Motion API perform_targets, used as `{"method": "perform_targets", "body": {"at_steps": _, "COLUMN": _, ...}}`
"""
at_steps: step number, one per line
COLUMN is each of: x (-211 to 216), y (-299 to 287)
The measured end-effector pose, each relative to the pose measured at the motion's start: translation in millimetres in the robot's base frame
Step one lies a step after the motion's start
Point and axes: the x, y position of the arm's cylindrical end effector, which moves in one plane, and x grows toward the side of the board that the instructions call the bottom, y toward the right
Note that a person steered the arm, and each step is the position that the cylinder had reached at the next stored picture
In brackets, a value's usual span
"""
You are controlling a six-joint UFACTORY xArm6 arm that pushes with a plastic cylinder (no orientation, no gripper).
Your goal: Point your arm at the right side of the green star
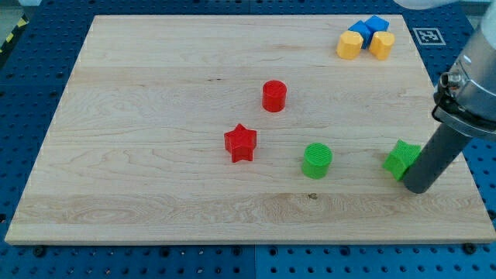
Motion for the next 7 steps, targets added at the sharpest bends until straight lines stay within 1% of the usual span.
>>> {"method": "perform_targets", "body": {"at_steps": 2, "x": 0.5, "y": -23.3}}
{"method": "perform_targets", "body": {"at_steps": 3, "x": 27.5, "y": 4.0}}
{"method": "perform_targets", "body": {"at_steps": 4, "x": 25.4, "y": 54.8}}
{"method": "perform_targets", "body": {"at_steps": 5, "x": -26.8, "y": 80.8}}
{"method": "perform_targets", "body": {"at_steps": 7, "x": -172.4, "y": 82.0}}
